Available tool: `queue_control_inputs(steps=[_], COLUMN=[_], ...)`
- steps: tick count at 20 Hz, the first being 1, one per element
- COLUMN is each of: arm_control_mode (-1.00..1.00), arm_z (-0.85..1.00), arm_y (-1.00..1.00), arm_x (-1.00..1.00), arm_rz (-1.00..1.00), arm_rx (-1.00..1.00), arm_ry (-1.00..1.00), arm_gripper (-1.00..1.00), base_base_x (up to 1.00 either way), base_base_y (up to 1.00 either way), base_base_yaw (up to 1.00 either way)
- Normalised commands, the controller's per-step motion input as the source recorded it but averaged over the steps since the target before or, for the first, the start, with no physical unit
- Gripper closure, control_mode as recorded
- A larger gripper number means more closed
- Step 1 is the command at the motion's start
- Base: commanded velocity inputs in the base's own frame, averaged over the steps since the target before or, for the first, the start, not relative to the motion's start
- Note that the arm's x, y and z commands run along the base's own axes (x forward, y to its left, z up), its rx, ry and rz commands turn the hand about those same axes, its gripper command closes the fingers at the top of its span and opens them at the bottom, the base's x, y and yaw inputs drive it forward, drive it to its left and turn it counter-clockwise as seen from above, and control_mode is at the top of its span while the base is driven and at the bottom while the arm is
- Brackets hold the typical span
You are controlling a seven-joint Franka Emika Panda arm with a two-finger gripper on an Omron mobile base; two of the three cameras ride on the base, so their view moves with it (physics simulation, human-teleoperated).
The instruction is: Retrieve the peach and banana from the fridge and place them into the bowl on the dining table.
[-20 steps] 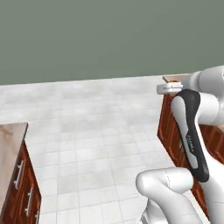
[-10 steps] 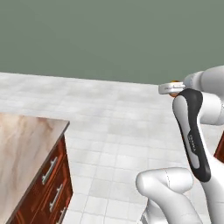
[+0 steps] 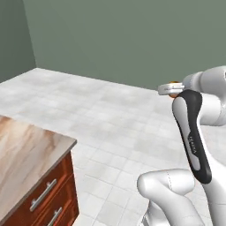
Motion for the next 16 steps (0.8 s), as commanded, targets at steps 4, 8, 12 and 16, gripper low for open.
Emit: queue_control_inputs(steps=[4,8,12,16], arm_control_mode=[1.00,1.00,1.00,1.00], arm_z=[0.00,0.00,0.00,0.00], arm_y=[0.00,0.00,0.00,0.00], arm_x=[0.00,0.00,0.00,0.00], arm_rz=[0.00,0.00,0.00,0.00], arm_rx=[0.00,0.00,0.00,0.00], arm_ry=[0.00,0.00,0.00,0.00], arm_gripper=[1.00,1.00,1.00,1.00], base_base_x=[1.00,1.00,1.00,1.00], base_base_y=[-0.89,-0.72,-0.48,-0.32], base_base_yaw=[0.35,0.45,0.58,0.64])
